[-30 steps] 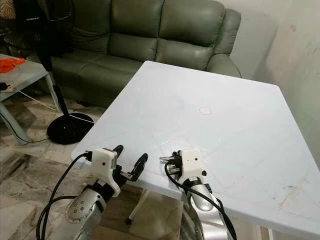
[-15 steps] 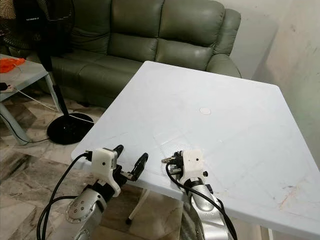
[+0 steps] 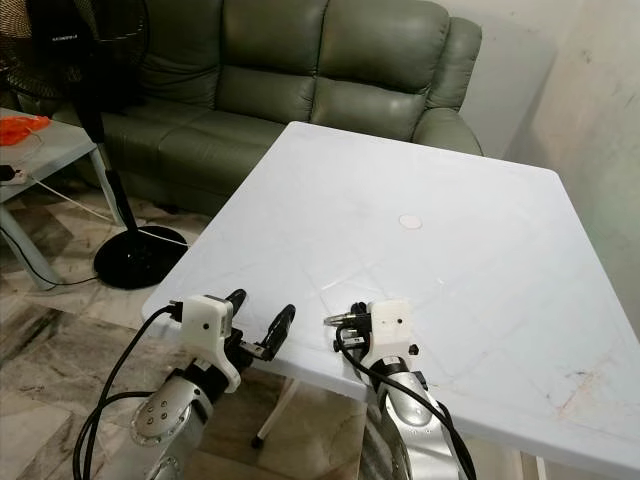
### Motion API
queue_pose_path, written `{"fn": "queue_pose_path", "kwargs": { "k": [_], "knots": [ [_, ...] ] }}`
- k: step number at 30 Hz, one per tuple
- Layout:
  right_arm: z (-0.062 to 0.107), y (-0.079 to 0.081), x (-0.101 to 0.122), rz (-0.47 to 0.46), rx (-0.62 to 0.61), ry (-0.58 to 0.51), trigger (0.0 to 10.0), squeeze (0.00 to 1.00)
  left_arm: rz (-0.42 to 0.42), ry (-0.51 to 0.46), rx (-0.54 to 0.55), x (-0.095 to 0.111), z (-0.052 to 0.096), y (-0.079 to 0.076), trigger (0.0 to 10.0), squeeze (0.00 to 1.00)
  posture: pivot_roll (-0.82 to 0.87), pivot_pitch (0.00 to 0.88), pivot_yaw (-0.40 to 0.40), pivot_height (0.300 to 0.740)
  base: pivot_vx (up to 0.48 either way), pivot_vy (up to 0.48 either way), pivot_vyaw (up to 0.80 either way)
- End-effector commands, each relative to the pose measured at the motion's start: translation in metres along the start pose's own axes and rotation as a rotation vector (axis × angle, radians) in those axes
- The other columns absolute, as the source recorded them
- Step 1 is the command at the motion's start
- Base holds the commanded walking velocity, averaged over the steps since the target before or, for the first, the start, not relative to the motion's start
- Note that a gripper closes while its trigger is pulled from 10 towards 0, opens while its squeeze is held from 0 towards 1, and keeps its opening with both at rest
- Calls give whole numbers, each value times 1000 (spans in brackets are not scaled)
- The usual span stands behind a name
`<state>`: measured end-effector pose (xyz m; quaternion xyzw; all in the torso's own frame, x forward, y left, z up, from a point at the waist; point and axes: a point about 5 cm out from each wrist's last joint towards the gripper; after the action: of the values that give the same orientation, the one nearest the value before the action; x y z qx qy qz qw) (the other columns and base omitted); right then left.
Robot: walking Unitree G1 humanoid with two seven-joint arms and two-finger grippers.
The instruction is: Hang keys on a hook
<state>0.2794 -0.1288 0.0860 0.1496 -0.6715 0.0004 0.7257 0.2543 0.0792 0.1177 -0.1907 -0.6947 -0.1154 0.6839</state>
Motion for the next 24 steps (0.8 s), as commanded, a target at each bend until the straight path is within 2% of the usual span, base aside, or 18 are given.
{"fn": "queue_pose_path", "kwargs": {
  "k": [1,2,3,4,5,7,12,16,21,22,24],
  "knots": [
    [1,-1,30,-87,45,-173,9137,0,20,-46,43,13,-4,9,10000,0,65,34,-73,740,0,0,0],
    [1,-1,30,-87,45,-173,9137,0,20,-46,43,13,-4,9,10000,0,65,34,-73,740,0,0,0],
    [3,-4,43,-89,33,-253,10000,0,6,-76,78,21,-6,19,10000,0,64,28,-71,740,0,0,0],
    [3,-4,43,-89,33,-253,10000,0,6,-76,78,21,-6,19,10000,0,64,28,-71,740,0,0,0],
    [5,-8,49,-84,8,-298,10000,0,-6,-100,120,26,-7,30,10000,0,65,22,-72,740,0,0,0],
    [5,-11,50,-20,-16,-299,10000,0,-40,-123,147,30,-7,36,10000,0,65,22,-72,740,0,0,0],
    [14,-17,52,37,-62,-320,10000,0,-59,-168,197,39,-6,49,10000,0,59,0,-70,740,0,0,0],
    [19,-25,46,32,-134,-301,10000,0,-35,-160,227,33,-4,60,10000,0,45,0,-71,740,0,0,0],
    [27,-27,49,20,-166,-311,10000,0,-6,-181,266,38,2,68,10000,0,31,0,-61,740,0,0,0],
    [33,-29,54,23,-186,-326,10000,0,10,-197,282,40,9,69,10000,0,22,0,-53,740,0,0,0],
    [36,-30,56,19,-204,-335,10000,0,30,-210,291,41,14,70,10000,0,22,0,-53,740,0,0,0]
  ]
}}
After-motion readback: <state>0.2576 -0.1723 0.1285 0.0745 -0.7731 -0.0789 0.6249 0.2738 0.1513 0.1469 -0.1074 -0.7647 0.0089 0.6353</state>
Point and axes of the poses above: a point about 5 cm out from each wrist's last joint towards the gripper, its own z axis pointing back from the gripper into the wrist, its own x axis along the axis of the wrist's last joint, y = z × x, and after that the axes turned 4 degrees about -z, right-handed
